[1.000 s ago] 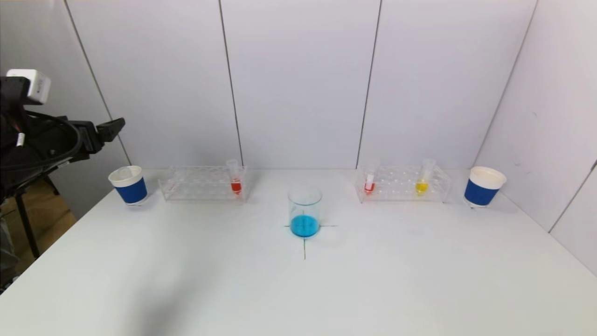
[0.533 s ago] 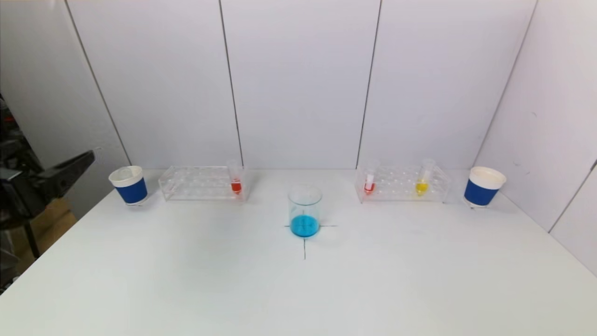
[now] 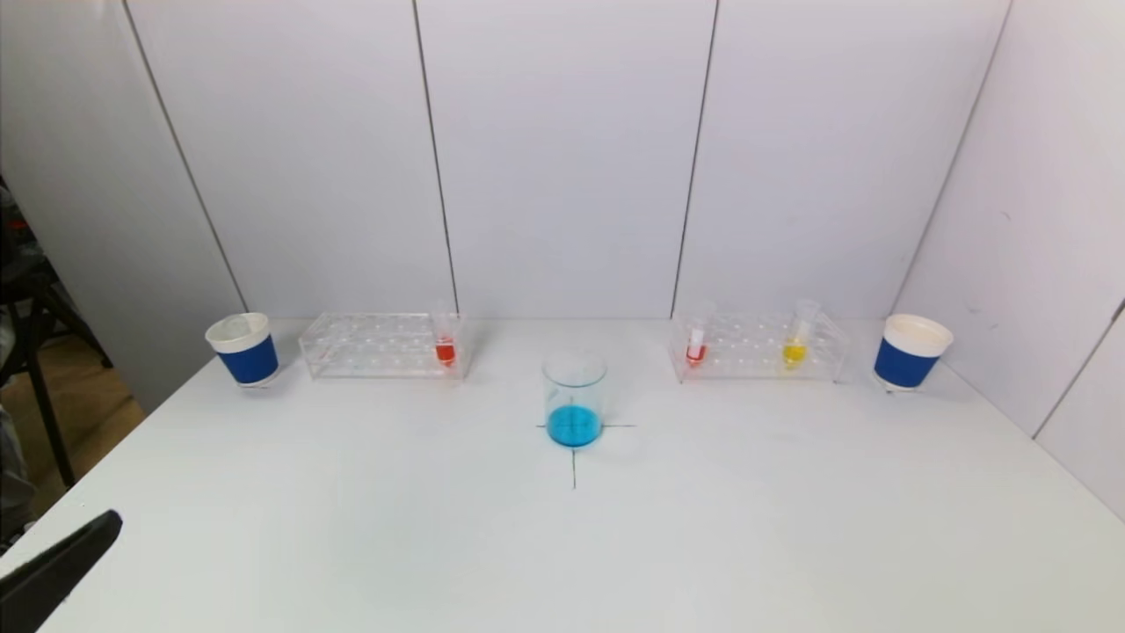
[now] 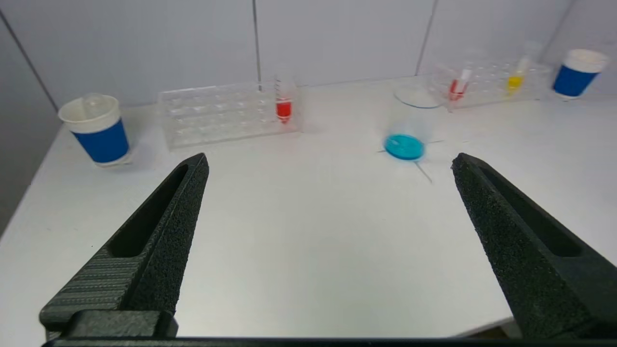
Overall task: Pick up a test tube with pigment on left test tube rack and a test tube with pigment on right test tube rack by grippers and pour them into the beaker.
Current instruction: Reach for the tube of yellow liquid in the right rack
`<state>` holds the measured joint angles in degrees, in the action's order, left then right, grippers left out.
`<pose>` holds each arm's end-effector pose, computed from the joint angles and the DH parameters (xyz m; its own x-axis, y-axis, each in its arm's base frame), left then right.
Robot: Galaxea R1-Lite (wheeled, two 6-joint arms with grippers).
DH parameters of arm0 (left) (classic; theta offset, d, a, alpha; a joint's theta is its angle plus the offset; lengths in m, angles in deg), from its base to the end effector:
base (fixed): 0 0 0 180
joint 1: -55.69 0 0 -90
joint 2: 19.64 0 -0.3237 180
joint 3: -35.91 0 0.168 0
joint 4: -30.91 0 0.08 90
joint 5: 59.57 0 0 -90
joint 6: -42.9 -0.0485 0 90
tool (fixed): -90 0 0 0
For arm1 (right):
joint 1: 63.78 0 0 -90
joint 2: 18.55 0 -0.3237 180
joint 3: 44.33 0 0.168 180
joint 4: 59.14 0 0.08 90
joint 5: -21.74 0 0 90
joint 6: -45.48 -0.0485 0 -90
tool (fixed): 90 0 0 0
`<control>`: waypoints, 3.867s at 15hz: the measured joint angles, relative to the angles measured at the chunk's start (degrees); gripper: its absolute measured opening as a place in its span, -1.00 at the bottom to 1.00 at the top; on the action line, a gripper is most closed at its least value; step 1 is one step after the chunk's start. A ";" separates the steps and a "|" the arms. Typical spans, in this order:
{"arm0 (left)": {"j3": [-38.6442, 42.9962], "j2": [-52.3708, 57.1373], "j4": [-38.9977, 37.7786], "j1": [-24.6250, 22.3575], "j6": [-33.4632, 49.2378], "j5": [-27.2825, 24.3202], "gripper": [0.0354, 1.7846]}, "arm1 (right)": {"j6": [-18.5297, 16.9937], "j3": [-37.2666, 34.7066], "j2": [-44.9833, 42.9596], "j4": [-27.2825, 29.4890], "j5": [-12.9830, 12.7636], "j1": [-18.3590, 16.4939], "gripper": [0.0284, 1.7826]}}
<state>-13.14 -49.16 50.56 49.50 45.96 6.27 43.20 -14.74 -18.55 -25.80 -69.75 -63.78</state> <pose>0.0030 -0.0196 0.2154 0.9512 -0.3085 -0.0019 0.3080 0.9498 -0.0542 -0.0494 -0.0013 0.0746 0.9975 -0.0260 -0.0654 0.0285 0.9989 0.0380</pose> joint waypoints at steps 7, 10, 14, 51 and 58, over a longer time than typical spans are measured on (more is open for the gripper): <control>2.56 12.90 13.46 0.30 -4.35 3.50 0.98 | 0.02 0.00 0.00 -0.01 0.00 0.00 0.99; 6.34 13.84 12.58 0.33 -9.50 16.04 0.98 | 0.00 0.00 0.00 -0.01 0.01 0.00 0.99; 16.62 14.14 3.11 0.33 -11.24 24.38 0.98 | 0.02 0.00 0.00 -0.01 0.00 0.00 0.99; 22.35 29.51 7.05 6.14 -3.06 24.16 0.98 | 0.00 0.00 0.00 0.00 0.00 0.00 0.99; 22.35 29.51 7.05 6.14 -3.06 24.16 0.98 | 0.02 -0.09 0.00 -0.09 -0.09 0.00 0.99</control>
<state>9.21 -19.64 57.61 55.65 42.90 30.43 43.22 -14.83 -18.55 -25.88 -69.83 -63.78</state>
